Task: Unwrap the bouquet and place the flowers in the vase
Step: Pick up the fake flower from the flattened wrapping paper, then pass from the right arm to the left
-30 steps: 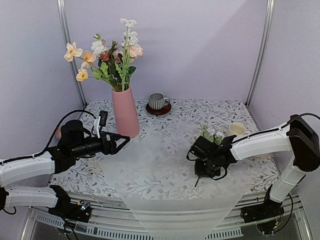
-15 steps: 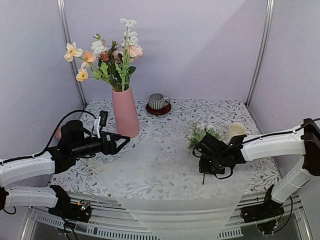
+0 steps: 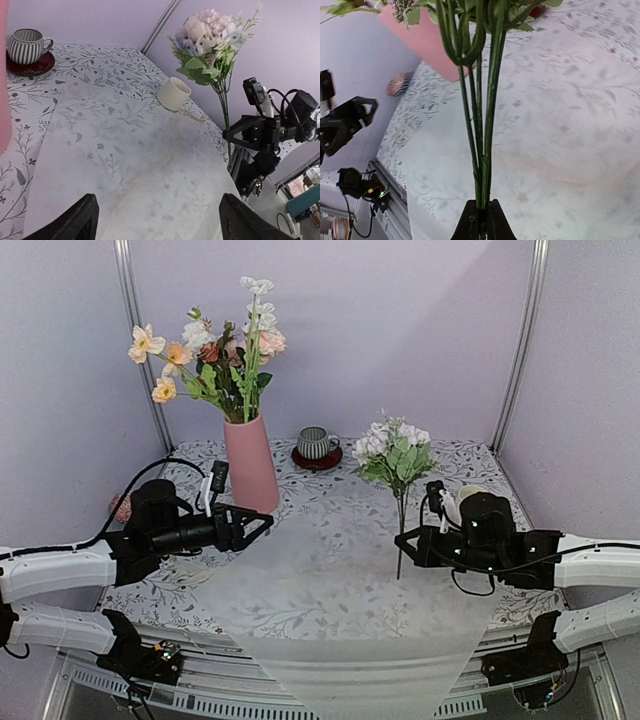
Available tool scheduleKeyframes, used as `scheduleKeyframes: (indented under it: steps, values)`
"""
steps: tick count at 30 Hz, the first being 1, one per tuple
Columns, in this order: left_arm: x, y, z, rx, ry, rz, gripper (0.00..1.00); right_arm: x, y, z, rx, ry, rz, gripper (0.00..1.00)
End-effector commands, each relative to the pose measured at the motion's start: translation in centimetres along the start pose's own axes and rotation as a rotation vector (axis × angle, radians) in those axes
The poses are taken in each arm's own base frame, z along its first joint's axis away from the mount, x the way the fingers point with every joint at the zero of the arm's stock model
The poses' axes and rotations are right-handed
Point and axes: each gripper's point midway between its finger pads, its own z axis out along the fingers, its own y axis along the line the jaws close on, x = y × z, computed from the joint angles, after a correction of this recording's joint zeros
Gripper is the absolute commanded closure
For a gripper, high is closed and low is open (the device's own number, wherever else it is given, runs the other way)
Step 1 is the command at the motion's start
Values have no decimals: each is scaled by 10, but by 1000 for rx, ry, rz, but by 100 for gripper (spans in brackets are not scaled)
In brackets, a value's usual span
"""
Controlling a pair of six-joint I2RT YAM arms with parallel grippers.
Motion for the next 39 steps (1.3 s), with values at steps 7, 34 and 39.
scheduleKeyframes:
  steps: [7,34,39]
  values:
    - [-14,-60,24,159,-20,34,14,-18,119,-22,-504,-116,-284,98]
    - [-23,-155,36,484,-107,50,29,15,183,-13,-703,-89,-397,98]
    - [-25,-165,34,536,-124,33,37,17,185,-11,-709,-84,-399,98]
